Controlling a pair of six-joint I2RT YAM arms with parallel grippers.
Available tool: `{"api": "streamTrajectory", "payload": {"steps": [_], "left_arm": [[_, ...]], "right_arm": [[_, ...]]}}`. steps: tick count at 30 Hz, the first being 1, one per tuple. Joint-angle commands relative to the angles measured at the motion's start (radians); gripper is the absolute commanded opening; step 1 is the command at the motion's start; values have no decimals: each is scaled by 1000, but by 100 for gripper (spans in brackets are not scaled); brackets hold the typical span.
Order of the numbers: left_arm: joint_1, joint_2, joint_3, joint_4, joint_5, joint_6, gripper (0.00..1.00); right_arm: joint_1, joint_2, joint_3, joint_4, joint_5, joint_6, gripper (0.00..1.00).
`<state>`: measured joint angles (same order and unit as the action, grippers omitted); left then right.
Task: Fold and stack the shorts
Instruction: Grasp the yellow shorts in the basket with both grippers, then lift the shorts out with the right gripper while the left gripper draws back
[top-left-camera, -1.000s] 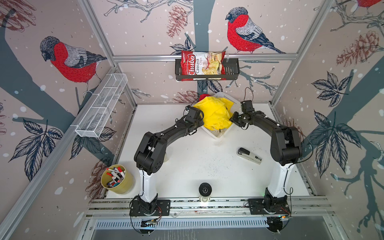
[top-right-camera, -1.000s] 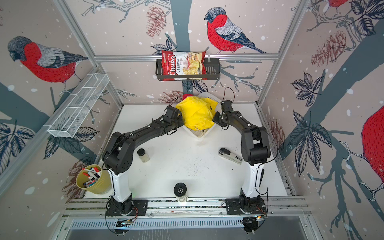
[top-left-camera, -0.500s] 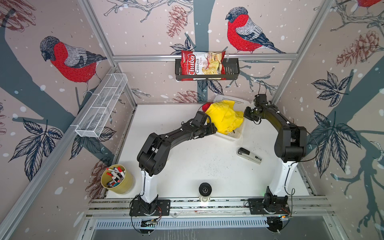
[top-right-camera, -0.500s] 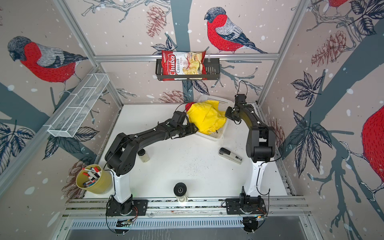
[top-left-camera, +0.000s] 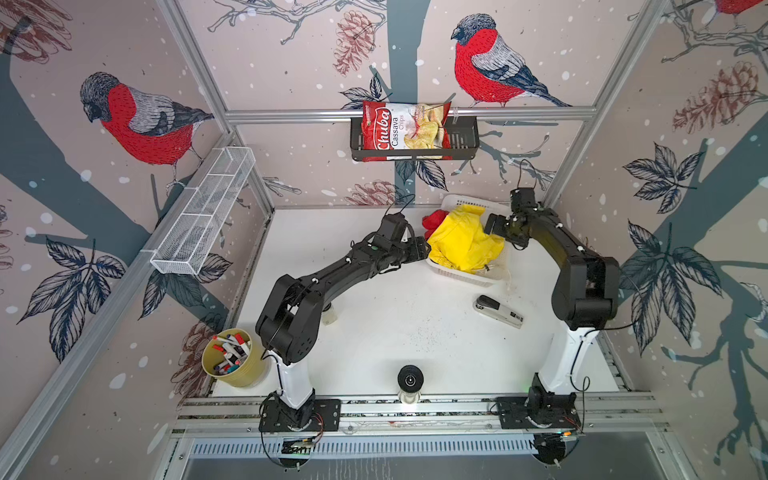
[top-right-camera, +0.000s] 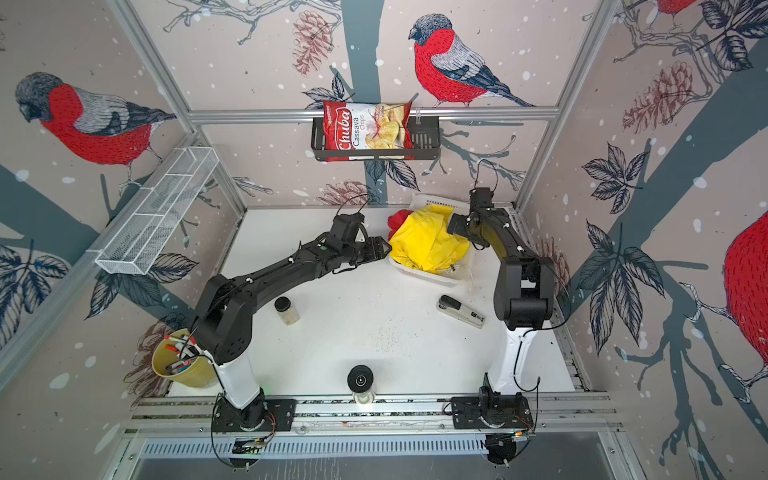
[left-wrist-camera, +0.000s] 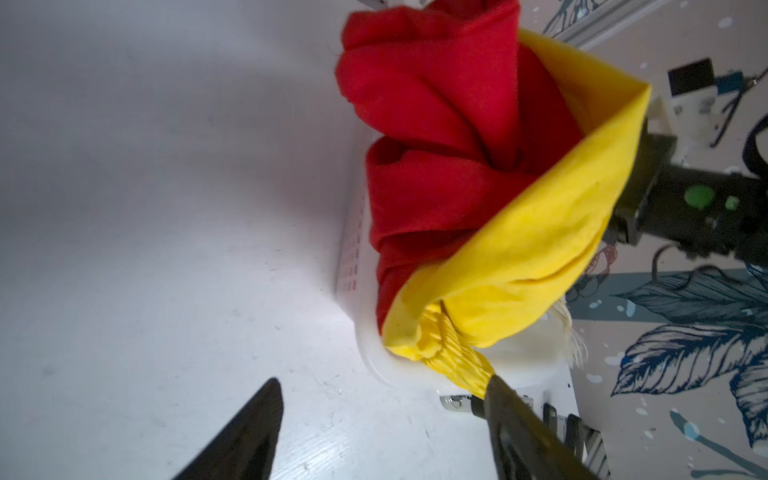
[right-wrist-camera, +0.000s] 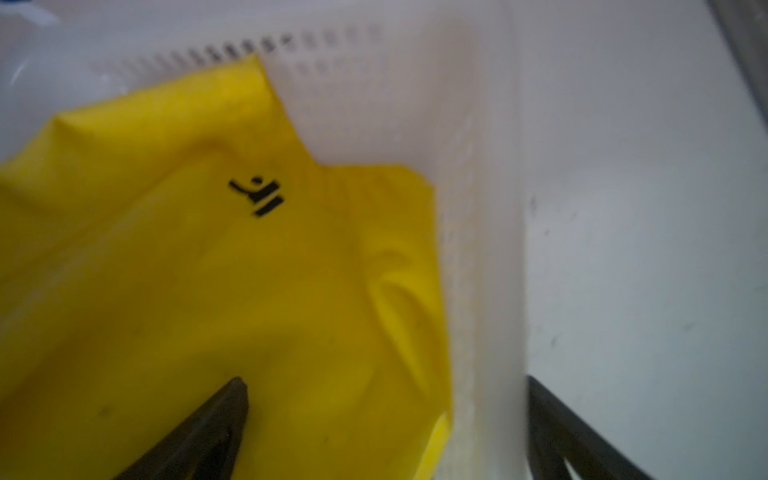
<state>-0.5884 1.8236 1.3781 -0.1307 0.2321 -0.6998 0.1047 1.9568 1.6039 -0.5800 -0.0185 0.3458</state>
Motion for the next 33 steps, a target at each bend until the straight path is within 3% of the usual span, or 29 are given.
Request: {"api": "streamTrajectory", "payload": {"steps": [1, 5, 8, 10, 12, 16, 22, 27, 33], "left_arm": [[26, -14, -1, 54, -8, -15, 74], [50, -14, 3, 47, -2, -17, 73], [58, -21, -5, 43, -5, -9, 73], [58, -26, -9, 43, -5, -7, 73], [59, -26, -11, 45, -4, -6, 73], [60, -11, -8, 52, 17, -12, 73], [61, 7, 1, 47, 32, -7, 73], [58, 87, 33, 89, 76, -14, 70], [3, 260, 209, 102, 117, -27, 67]], "right_arm": [[44, -43, -98, 39, -11, 65, 100], [45, -86, -227, 100, -15, 85, 98], [-8, -84, -238, 101, -5, 54, 84], [-65, -69, -209, 96, 4, 14, 72], [-109, -39, -143, 71, 18, -18, 67], [-156, 48, 40, 21, 70, -99, 66], [-162, 141, 305, -156, 417, -105, 71], [-130, -69, 158, -11, 306, -43, 72], [-21, -286, -58, 166, 130, -36, 81]]}}
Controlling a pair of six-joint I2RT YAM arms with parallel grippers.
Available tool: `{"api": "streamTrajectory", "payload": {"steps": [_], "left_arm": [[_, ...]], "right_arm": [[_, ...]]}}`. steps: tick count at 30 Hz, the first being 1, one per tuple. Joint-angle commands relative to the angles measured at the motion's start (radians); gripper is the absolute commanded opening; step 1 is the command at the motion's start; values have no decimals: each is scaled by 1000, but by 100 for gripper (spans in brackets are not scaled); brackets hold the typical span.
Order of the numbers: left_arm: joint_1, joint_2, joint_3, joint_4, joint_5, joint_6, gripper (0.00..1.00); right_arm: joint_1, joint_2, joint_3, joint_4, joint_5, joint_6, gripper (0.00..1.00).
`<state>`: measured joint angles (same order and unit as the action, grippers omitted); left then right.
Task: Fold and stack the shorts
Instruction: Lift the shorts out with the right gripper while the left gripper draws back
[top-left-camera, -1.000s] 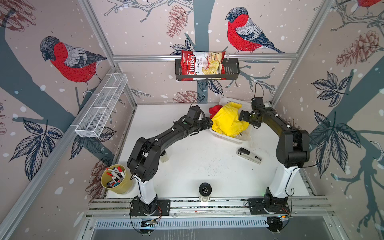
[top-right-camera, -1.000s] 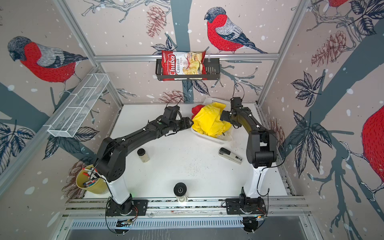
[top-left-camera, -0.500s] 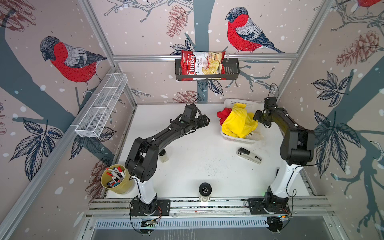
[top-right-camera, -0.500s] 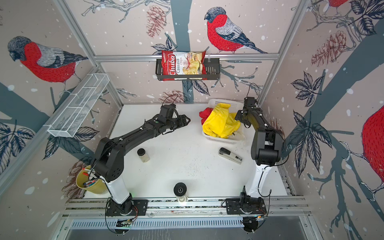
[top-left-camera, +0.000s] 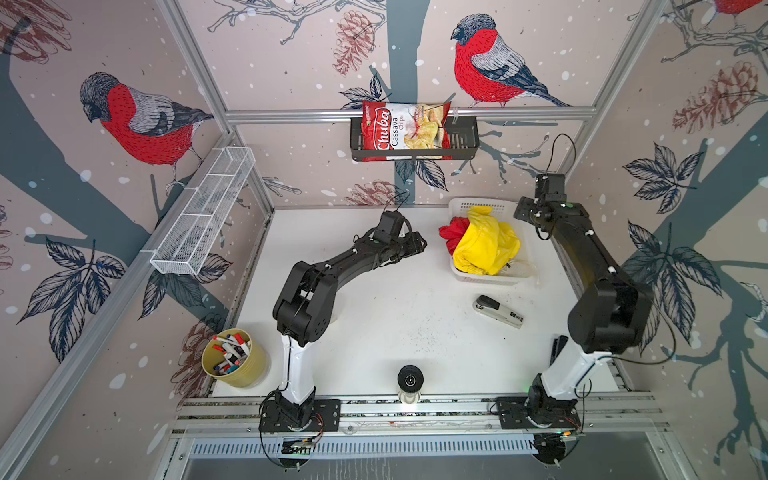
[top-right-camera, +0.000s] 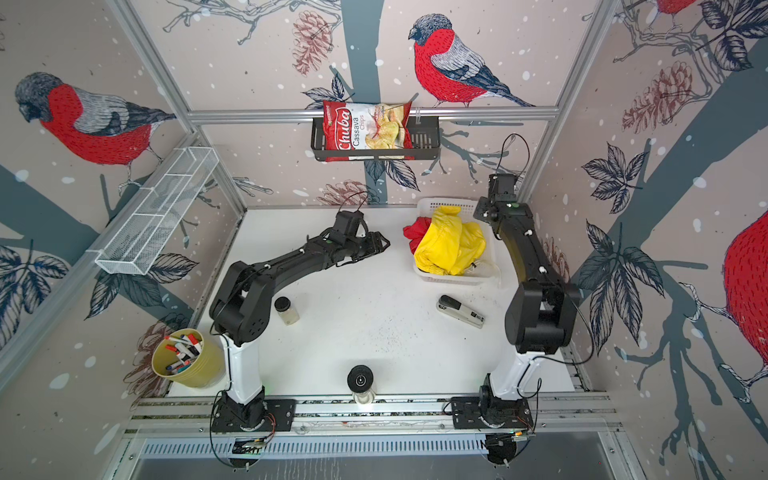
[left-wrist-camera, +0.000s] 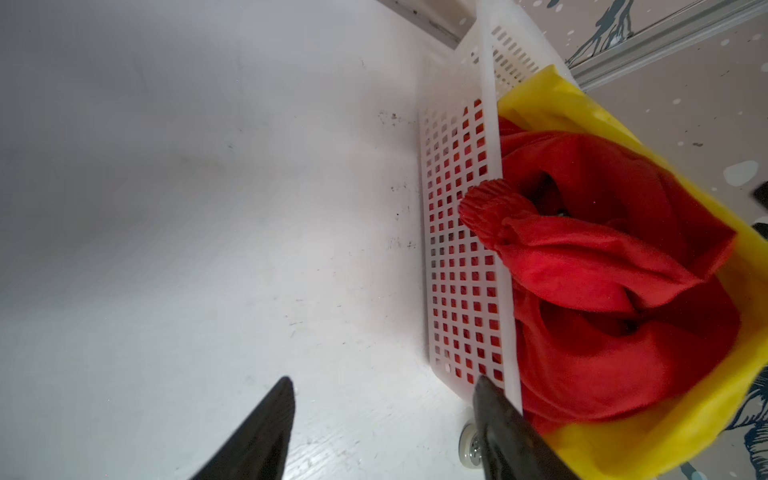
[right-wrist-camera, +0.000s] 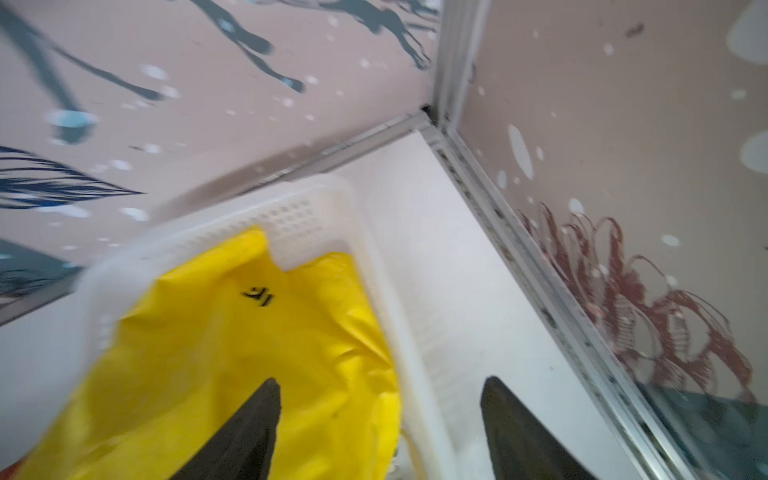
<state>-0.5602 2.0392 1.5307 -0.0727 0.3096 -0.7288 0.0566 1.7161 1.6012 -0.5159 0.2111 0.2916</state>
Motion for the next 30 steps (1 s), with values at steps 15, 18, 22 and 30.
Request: {"api": "streamTrajectory", "payload": {"steps": [15, 18, 22, 30], "left_arm": [[-136, 309, 377, -56, 73, 0, 66], [-149, 334, 412, -60, 84, -1, 66], [-169, 374, 486, -87, 94, 3, 66], [-221, 437, 610, -98, 117, -4, 66]], "right_arm": [[29, 37, -156, 184, -533, 159, 37], [-27, 17, -139, 174, -564, 204, 0], [-63, -49, -57, 120, -492, 202, 0], [-51, -242, 60, 186, -232, 175, 0]]}}
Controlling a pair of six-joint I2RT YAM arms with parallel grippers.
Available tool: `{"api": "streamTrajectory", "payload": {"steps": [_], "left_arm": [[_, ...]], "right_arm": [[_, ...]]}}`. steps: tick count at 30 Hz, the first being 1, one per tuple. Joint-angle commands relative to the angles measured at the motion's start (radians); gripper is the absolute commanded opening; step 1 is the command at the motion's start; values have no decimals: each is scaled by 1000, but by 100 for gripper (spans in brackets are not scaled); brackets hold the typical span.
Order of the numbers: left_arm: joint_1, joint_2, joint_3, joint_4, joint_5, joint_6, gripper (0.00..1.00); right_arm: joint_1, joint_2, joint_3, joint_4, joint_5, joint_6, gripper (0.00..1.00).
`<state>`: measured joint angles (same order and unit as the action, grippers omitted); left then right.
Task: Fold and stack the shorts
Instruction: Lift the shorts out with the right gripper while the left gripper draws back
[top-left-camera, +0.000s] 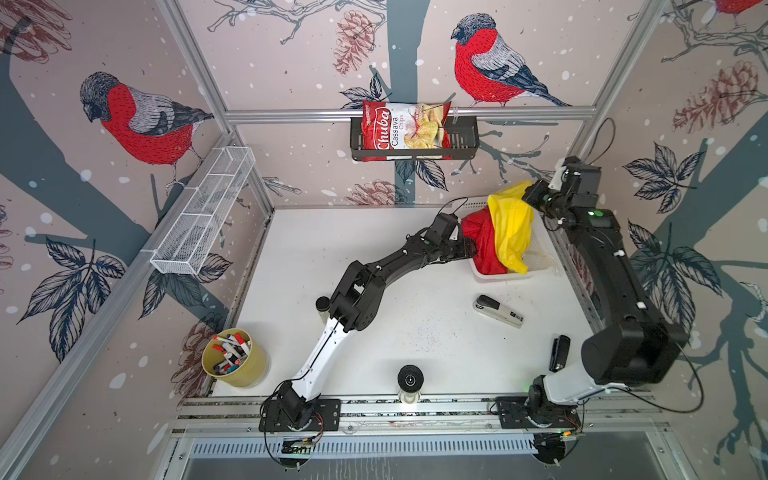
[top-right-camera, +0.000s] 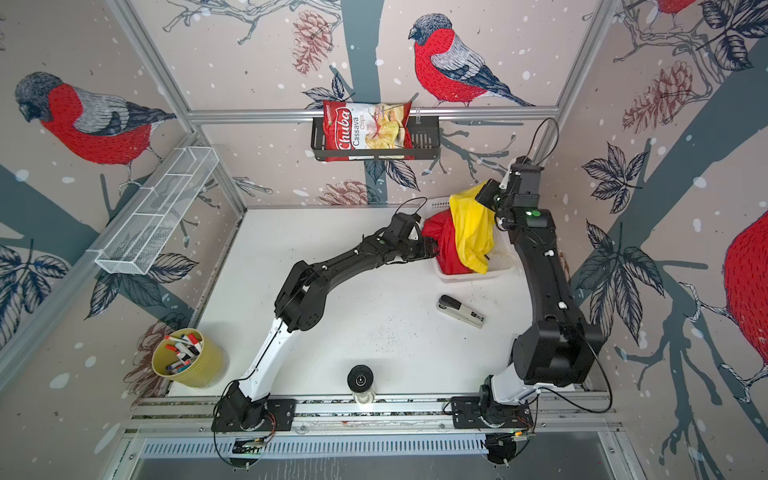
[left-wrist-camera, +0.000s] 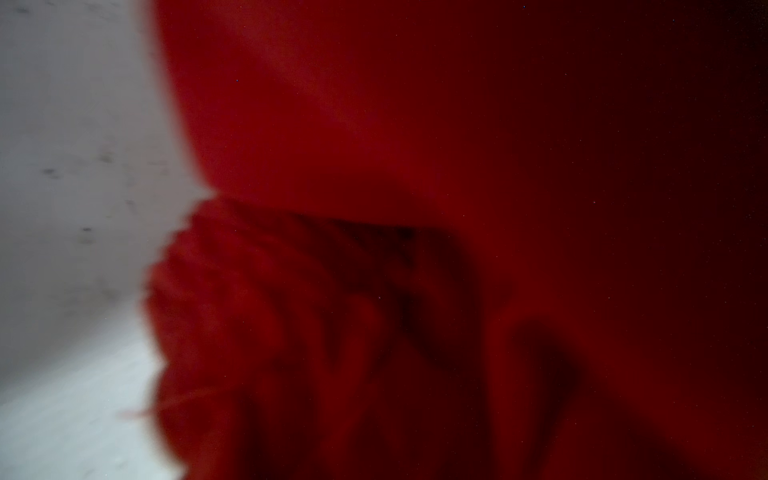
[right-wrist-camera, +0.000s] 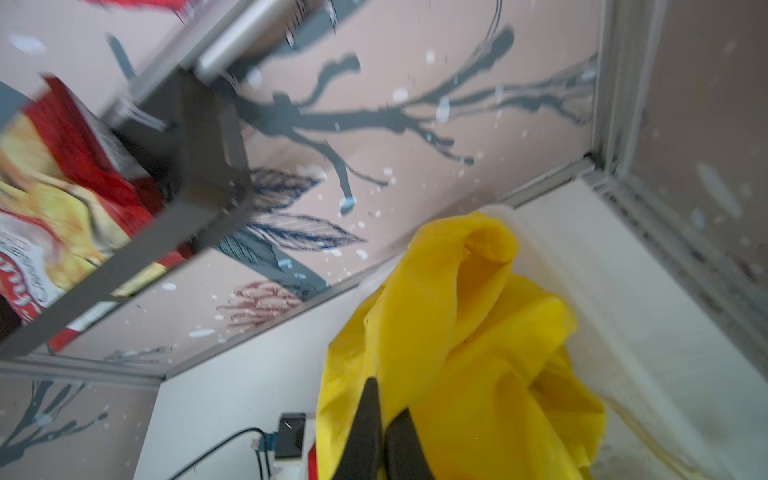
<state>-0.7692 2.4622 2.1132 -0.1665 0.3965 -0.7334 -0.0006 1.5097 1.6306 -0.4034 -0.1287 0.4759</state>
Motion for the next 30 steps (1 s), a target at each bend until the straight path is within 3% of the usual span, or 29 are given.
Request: {"api": "streamTrajectory", "payload": {"steps": [1, 8, 14, 18, 24, 26, 30], "left_arm": [[-16, 21, 38, -4, 35, -5, 66], [-40, 25, 71, 46, 113, 24, 70], [-56, 17, 100, 90, 140, 51, 72], [-56, 29, 107, 69, 124, 38, 72], [-54, 11, 55, 42, 108, 24, 72], [-54, 6, 42, 38, 94, 30, 73], [-41, 48, 95, 1, 89, 28, 73]], "right_arm": [[12, -45, 53, 77, 121, -18, 0], [78, -125, 114, 228, 103, -89, 0], [208, -193, 130, 446, 147, -221, 0], [288, -192, 188, 509, 309, -300, 0], [293, -104, 339, 439, 620, -339, 0], [293, -81, 378, 438, 615, -347, 0], [304, -64, 436, 480, 458, -333, 0]]}}
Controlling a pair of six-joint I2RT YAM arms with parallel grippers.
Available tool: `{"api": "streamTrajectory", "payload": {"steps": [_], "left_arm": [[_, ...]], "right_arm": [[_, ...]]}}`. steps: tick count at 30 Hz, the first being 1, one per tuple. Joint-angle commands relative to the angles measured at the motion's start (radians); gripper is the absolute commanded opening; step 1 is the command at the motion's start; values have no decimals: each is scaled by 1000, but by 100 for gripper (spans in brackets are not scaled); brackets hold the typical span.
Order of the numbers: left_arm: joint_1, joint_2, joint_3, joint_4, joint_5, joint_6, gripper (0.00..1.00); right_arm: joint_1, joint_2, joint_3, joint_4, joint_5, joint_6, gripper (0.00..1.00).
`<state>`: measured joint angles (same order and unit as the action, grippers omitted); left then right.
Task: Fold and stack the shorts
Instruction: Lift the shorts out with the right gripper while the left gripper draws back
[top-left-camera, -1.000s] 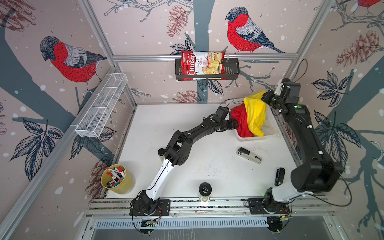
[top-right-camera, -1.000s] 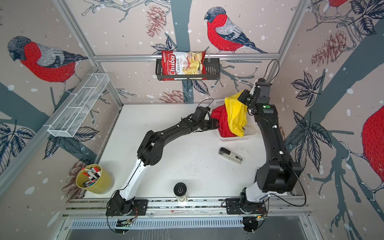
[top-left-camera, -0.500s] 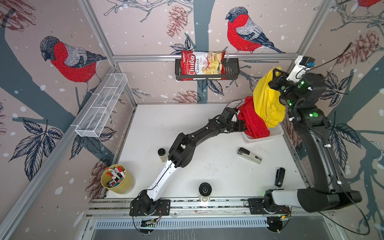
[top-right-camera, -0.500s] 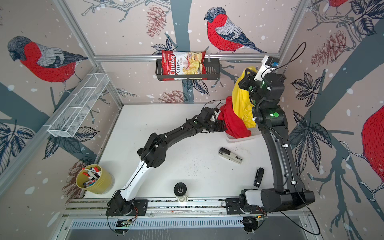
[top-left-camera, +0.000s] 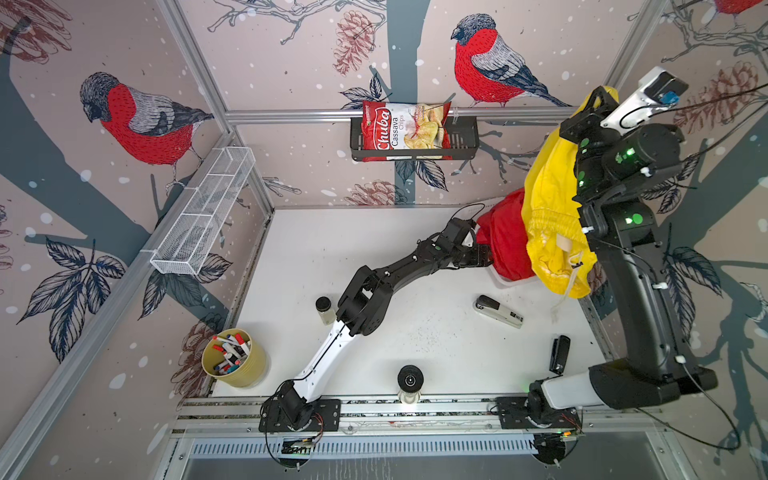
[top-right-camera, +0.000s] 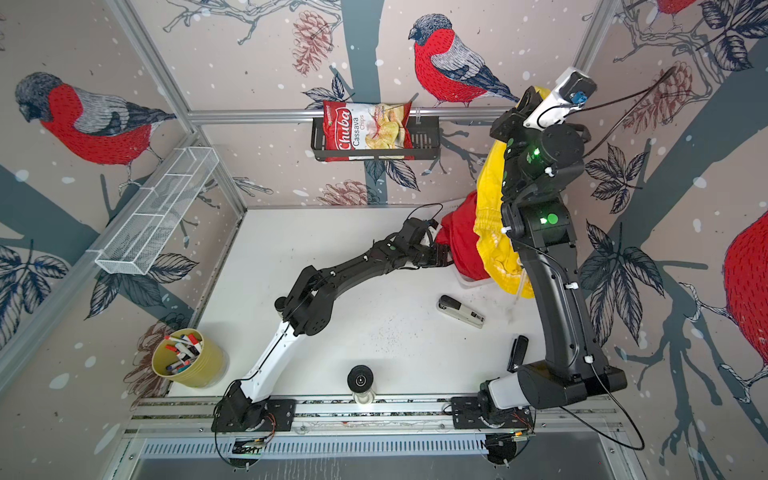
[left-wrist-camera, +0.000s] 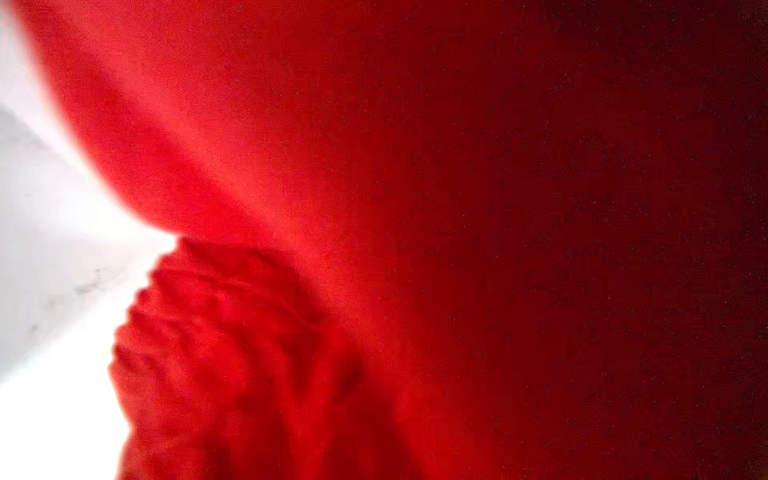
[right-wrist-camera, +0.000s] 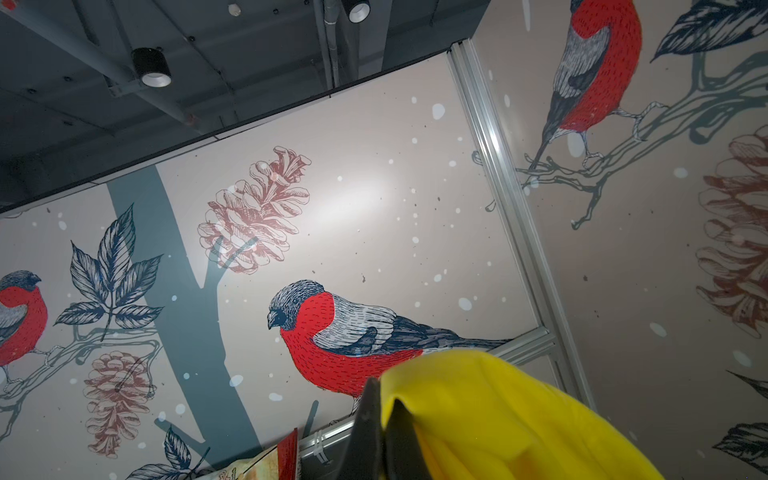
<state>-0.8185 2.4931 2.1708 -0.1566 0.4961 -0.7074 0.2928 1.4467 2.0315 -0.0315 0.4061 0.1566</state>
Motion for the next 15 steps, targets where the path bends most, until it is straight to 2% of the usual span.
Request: {"api": "streamTrajectory", "payload": {"steps": [1, 4, 9, 12, 15], "left_arm": [[11, 30, 56, -14, -11, 2, 73], [22, 66, 119, -19, -29, 12, 73], [55, 95, 228, -37, 13, 26, 74], [111, 15, 152, -11, 43, 2, 75], [178, -144, -39, 48, 21, 8, 77]], "right_arm": [[16, 1, 45, 121, -121, -10, 0], [33, -5, 53, 177, -281, 5, 0], [69, -36, 10, 290, -499, 44, 0], [89, -51, -13, 323, -566, 62, 0], [113, -54, -24, 331, -590, 78, 0]]}}
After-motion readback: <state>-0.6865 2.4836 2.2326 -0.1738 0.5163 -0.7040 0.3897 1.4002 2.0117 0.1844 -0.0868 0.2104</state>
